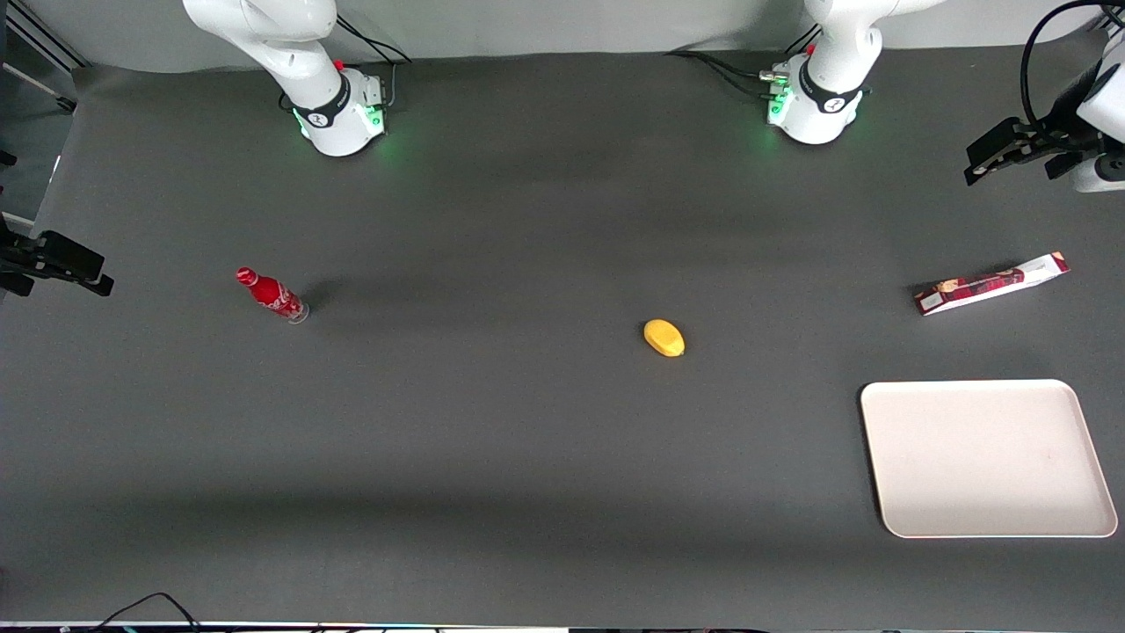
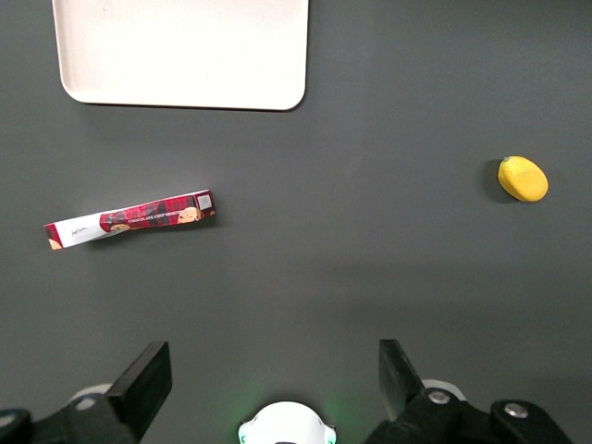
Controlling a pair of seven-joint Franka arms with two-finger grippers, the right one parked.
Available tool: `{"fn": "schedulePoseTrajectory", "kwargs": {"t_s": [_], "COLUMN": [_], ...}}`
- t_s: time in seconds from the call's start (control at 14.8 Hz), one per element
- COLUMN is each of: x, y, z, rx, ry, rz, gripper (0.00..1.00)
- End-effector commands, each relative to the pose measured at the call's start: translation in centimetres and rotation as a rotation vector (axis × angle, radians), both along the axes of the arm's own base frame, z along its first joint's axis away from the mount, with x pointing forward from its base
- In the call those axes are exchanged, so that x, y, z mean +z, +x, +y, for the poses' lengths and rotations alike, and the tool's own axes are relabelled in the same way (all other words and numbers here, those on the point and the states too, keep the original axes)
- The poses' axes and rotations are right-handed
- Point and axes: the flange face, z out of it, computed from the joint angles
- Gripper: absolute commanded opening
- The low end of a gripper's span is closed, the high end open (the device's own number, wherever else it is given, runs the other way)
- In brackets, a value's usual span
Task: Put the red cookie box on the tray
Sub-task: 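Move the left gripper down toward the red plaid shortbread box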
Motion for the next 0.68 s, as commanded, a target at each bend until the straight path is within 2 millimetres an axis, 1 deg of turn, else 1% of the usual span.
{"fn": "schedulePoseTrajectory", "kwargs": {"t_s": [0.0, 0.2, 0.47, 0.54, 0.61], "x": [0.6, 0.8, 0.7, 0.5, 0.1], "y": [0.3, 0.4, 0.4, 0.4, 0.6], "z": [0.4, 0.3, 0.9, 1.1, 1.9], "rx": [-0.001, -0.007, 0.003, 0.008, 0.02], "ry": [0.015, 0.013, 0.005, 0.003, -0.003], "rz": [-0.002, -0.007, -0.001, 0.003, 0.019], "gripper": [1.0, 1.0, 1.0, 1.0, 1.0]}}
